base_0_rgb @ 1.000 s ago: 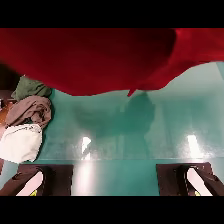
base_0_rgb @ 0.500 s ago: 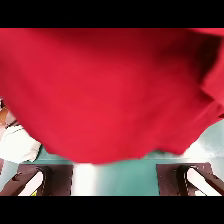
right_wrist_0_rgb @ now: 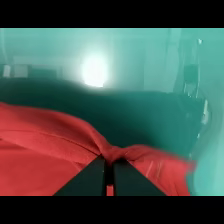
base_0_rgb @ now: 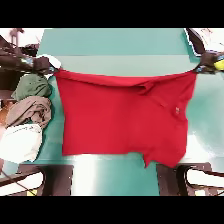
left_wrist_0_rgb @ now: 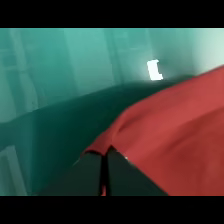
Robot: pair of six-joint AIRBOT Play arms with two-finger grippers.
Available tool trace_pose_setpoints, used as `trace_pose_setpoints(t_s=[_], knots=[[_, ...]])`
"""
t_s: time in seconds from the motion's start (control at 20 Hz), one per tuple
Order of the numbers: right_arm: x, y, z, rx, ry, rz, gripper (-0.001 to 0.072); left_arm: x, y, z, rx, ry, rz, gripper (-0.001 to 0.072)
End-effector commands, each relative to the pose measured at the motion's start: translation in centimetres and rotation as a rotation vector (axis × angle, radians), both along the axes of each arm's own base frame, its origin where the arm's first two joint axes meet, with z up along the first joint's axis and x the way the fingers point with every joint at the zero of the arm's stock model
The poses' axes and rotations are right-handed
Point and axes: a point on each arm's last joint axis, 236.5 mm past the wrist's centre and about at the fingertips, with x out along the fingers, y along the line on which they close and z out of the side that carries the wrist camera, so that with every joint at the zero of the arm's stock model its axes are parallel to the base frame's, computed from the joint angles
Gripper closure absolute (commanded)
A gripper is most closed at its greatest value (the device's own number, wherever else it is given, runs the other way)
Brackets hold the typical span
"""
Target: Fold the shirts.
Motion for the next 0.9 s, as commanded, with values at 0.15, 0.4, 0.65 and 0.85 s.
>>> trace_pose_setpoints(t_s=[0.15, 0.4, 0.65, 0.85], knots=[[10.4, -0.2, -5.8, -0.015, -0.208, -0.103, 0.0697, 9.8, 4.0, -3.9, 0.033, -0.201, 0.232, 0.0685], [13.7, -0.4, -4.9, -0.057, -0.347, -0.130, 0.0697, 11.5, 4.9, -5.3, 0.086, -0.244, 0.235, 0.0685], [9.5, -0.9, -8.4, -0.174, -0.137, -0.026, 0.0697, 8.6, 4.0, -8.3, 0.158, -0.120, 0.095, 0.0684], [5.2, -0.9, -11.3, -0.225, 0.058, 0.040, 0.0697, 3.7, 4.3, -12.2, 0.262, 0.084, -0.048, 0.0685]])
